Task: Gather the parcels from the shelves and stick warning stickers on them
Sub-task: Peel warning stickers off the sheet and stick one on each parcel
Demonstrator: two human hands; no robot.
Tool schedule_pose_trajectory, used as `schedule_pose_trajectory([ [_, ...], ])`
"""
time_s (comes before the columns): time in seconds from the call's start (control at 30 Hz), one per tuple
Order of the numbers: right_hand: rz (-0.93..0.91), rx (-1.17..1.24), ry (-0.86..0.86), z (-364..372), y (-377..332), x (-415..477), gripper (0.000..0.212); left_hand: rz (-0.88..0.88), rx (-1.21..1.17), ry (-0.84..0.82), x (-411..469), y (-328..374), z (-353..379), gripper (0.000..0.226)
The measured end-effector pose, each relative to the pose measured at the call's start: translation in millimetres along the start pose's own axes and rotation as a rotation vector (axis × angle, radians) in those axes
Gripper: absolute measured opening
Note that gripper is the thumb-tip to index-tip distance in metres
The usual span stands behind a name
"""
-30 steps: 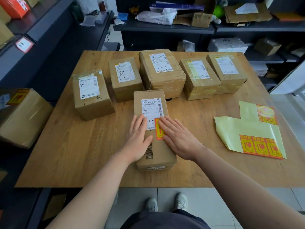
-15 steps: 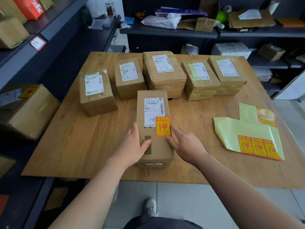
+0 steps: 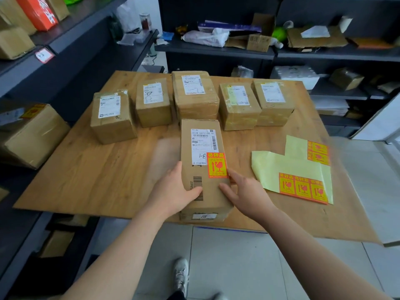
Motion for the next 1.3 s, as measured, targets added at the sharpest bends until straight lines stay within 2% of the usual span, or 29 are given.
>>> schedule_pose_trajectory([
  [0.03, 0.004, -0.016, 0.026, -20.5, 13.0, -16.4, 0.046, 0.040, -0.001, 0.013, -8.2, 25.8, 10.1, 0.061],
  [0.13, 0.026, -0.038, 0.062, -43.7, 15.1, -16.5, 0.048, 0.098, -0.011, 0.046, -5.0, 45.9, 5.0, 0.060],
  [0.3, 0.053, -0.058, 0.222, -110.5, 44.8, -14.5, 0.035, 0.231, 0.010, 0.056, 20.3, 120.4, -1.5, 0.060],
  [0.47, 0.111, -0.142, 0.336, -177.0, 70.0, 14.8, 0.044, 0.349, -0.006, 0.045, 76.6, 190.0, -5.4, 0.056],
  [0.73, 0.188, -0.238, 0.433, -266.9, 127.5, 91.8, 0.039, 0.502, -0.106, -0.009, 194.0, 285.9, 1.8, 0.056],
  [1.07, 0.302, -0.206, 0.430, -326.3, 234.8, 180.4, 0.033, 0.495, -0.181, -0.115, 320.8, 369.1, 59.0, 0.055],
  [1.3, 0.277, -0.186, 0.288, -327.4, 317.8, 246.2, 0.036, 0.375, -0.151, -0.127, 399.1, 382.6, 112.5, 0.054],
])
Point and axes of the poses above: each hand's wrist, its own x-axis towards the middle knuckle, its own z-axis out of the palm, y = z × x, the point moved 1 cm from there along x, towards the middle knuckle, and after that the axes turned 2 degrees about x, right-handed, at the moved point
